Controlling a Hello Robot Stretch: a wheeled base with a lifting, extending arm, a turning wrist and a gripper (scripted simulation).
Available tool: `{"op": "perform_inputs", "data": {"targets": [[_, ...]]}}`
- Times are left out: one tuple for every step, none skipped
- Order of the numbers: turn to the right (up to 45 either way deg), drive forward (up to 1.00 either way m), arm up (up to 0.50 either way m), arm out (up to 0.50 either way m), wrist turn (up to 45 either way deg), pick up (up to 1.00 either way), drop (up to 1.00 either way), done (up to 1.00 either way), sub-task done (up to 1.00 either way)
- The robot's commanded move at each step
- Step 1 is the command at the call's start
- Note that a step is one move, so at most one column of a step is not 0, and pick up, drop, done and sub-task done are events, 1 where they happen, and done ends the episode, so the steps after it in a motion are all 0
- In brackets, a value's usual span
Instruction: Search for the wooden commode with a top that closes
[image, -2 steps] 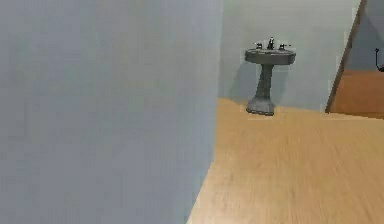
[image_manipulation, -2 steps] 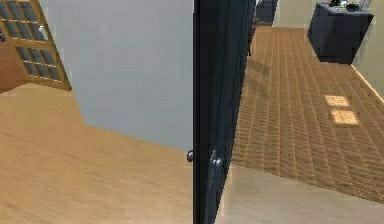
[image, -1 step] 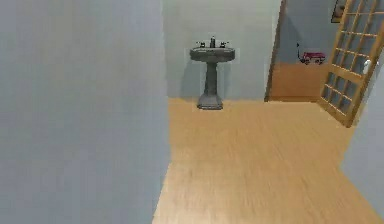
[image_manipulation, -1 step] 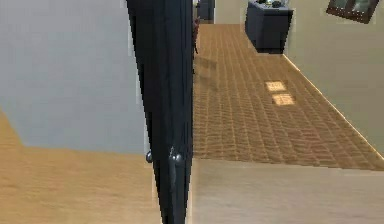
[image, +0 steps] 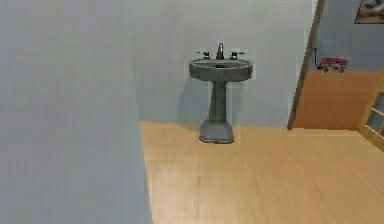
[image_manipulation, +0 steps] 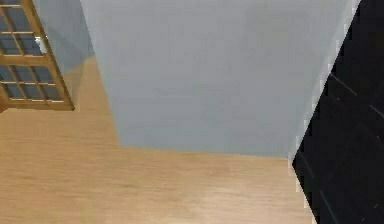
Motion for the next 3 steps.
{"op": "perform_inputs", "data": {"targets": [[3.0, 0.00, 0.00, 0.00, 0.0, 0.00, 0.00, 0.00, 0.00], [45.0, 0.00, 0.00, 0.00, 0.0, 0.00, 0.00, 0.00, 0.00], [45.0, 0.00, 0.00, 0.00, 0.0, 0.00, 0.00, 0.00, 0.00]]}}
